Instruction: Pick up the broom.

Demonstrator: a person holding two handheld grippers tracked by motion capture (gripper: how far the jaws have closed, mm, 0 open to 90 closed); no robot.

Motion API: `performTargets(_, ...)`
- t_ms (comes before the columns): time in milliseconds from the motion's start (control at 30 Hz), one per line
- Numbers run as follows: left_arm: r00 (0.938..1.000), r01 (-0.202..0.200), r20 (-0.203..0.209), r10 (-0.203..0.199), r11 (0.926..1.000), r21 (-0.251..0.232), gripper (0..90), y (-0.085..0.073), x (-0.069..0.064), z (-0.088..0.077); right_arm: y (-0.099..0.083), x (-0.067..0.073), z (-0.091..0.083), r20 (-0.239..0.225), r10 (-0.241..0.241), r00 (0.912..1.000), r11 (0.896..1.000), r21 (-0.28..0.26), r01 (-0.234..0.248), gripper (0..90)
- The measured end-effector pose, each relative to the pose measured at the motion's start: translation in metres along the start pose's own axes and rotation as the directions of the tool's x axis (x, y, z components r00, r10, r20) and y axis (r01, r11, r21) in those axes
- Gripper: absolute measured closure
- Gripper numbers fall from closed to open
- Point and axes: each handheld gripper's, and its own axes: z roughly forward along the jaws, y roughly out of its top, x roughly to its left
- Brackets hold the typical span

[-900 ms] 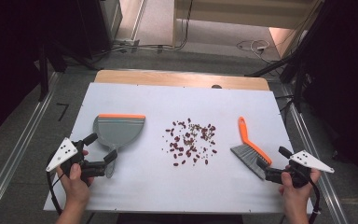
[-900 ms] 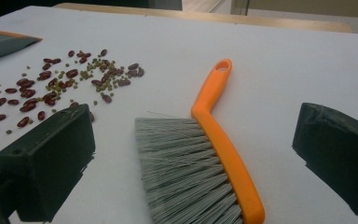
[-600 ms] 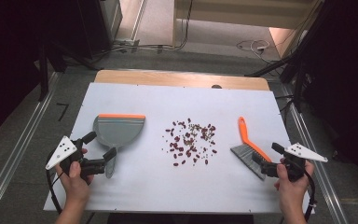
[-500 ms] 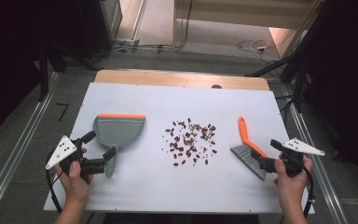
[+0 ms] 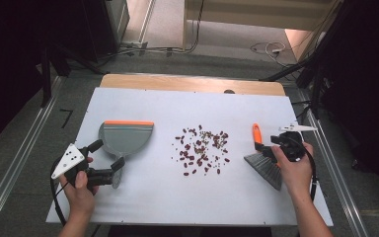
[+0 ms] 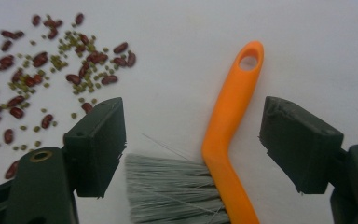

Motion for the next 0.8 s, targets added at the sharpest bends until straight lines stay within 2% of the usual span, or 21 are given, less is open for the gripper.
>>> performTargets(33, 1.0, 0.0, 0.003, 0.0, 1.0, 0.003, 0.1, 0.0, -0.001, 0.0, 0.004, 0.0, 0.004, 0.021, 0.001, 0.9998, 1.0, 0.031, -0.002, 26.0)
performTargets(67, 1.0, -0.005, 0.006, 0.004, 1.0, 0.008, 0.1, 0.0, -0.001, 0.0, 0.006, 0.001, 0.007, 0.049, 0.019, 0.9986, 0.999, 0.045, -0.021, 34.7)
performTargets(133, 0.9998, -0.01, 0.017, 0.01, 0.9999, 0.013, 0.1, 0.0, -0.002, 0.001, 0.011, -0.001, 0.012, 0.054, 0.061, 0.9967, 0.997, 0.05, -0.064, 40.1)
performTargets(167, 0.9997, -0.016, 0.017, 0.015, 0.9997, 0.016, 0.1, 0.0, -0.002, 0.001, 0.012, 0.0, 0.014, 0.069, 0.052, 0.9963, 0.997, 0.057, -0.055, 44.6)
performTargets(233, 0.9995, -0.025, 0.021, 0.024, 0.9994, 0.022, 0.1, 0.0, -0.003, 0.001, 0.015, 0.001, 0.019, 0.126, 0.024, 0.9917, 0.995, 0.091, -0.036, 46.1)
performTargets(267, 0.9994, -0.025, 0.023, 0.024, 0.9994, 0.023, 0.2, 0.001, -0.003, 0.001, 0.017, 0.001, 0.022, 0.137, 0.025, 0.9903, 0.993, 0.11, -0.04, 46.4)
performTargets(333, 0.9993, -0.026, 0.026, 0.026, 0.9994, 0.022, 0.2, 0.0, -0.004, 0.002, 0.019, -0.003, 0.027, 0.115, 0.051, 0.9921, 0.985, 0.16, -0.069, 46.1)
performTargets(367, 0.9993, -0.026, 0.027, 0.026, 0.9994, 0.024, 0.2, 0.0, -0.004, 0.003, 0.02, -0.004, 0.03, 0.106, 0.045, 0.9934, 0.983, 0.174, -0.063, 45.9)
performTargets(433, 0.9991, -0.033, 0.029, 0.032, 0.9991, 0.028, 0.2, 0.0, -0.005, 0.003, 0.02, -0.002, 0.035, 0.129, 0.016, 0.9915, 0.978, 0.204, -0.043, 47.3)
performTargets(500, 0.9989, -0.035, 0.031, 0.034, 0.9989, 0.031, 0.2, 0.0, -0.005, 0.004, 0.02, 0.0, 0.039, 0.136, 0.054, 0.9892, 0.972, 0.218, -0.083, 48.2)
performTargets(533, 0.9986, -0.042, 0.033, 0.041, 0.9985, 0.034, 0.2, 0.001, -0.005, 0.004, 0.021, 0.001, 0.04, 0.152, 0.072, 0.9858, 0.968, 0.23, -0.106, 51.0)
performTargets(633, 0.9985, -0.045, 0.032, 0.044, 0.9983, 0.036, 0.5, 0.001, -0.005, 0.003, 0.022, 0.004, 0.045, 0.201, 0.055, 0.9781, 0.96, 0.26, -0.107, 55.0)
performTargets(767, 0.9984, -0.046, 0.033, 0.045, 0.9983, 0.035, 0.7, 0.001, -0.005, 0.002, 0.022, 0.009, 0.055, 0.251, 0.037, 0.9674, 0.953, 0.282, -0.109, 55.0)
performTargets(800, 0.9985, -0.047, 0.032, 0.046, 0.9983, 0.036, 0.7, 0.001, -0.005, 0.003, 0.022, 0.008, 0.057, 0.253, 0.05, 0.9662, 0.949, 0.291, -0.125, 55.4)
